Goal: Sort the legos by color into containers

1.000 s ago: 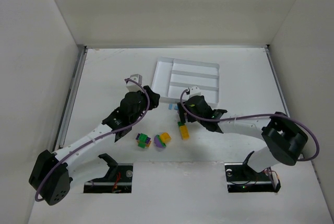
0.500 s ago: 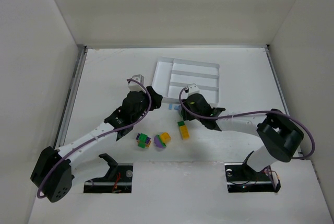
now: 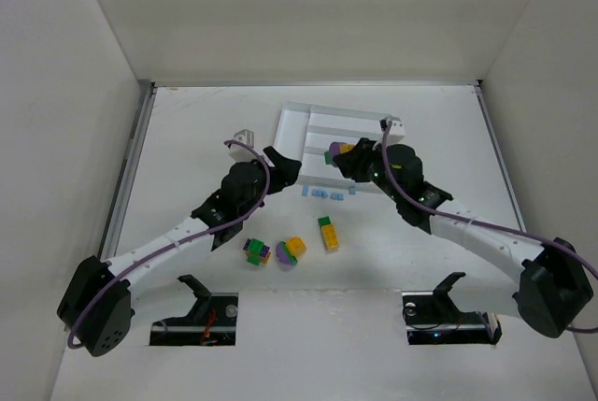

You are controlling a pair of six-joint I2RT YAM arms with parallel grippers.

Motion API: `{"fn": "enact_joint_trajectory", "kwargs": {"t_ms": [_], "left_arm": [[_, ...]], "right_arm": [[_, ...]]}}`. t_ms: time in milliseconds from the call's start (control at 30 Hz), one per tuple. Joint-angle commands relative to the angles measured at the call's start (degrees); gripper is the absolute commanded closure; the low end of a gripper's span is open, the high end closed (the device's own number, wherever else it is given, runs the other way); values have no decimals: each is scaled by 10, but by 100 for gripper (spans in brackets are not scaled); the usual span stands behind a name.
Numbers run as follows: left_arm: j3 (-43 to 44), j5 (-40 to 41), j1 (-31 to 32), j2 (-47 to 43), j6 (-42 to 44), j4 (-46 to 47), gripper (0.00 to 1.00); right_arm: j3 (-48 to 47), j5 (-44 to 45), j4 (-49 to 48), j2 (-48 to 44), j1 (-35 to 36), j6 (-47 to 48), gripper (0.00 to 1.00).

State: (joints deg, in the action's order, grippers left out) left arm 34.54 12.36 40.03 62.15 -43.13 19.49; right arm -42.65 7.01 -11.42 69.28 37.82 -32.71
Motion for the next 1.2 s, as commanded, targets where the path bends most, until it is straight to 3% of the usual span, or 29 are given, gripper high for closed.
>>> {"fn": "enact_joint_trajectory", "kwargs": {"t_ms": [0, 300, 500, 933, 1167], "left_arm": [[17, 15, 15, -1, -88, 115, 40], [-40, 43, 43, 5, -172, 280, 37], [-51, 73, 45, -2, -184, 296, 38], [-46, 61, 37, 40, -193, 364, 41], [-47, 62, 25, 42, -199, 368, 44]], "right_arm": [[-25, -75, -81, -16, -23, -105, 78], [2, -158, -188, -16, -40, -252, 78], [-2, -190, -231, 16, -40, -306, 78], [4, -228, -345, 81, -40, -396, 77], [-9, -240, -356, 108, -39, -402, 76]]}}
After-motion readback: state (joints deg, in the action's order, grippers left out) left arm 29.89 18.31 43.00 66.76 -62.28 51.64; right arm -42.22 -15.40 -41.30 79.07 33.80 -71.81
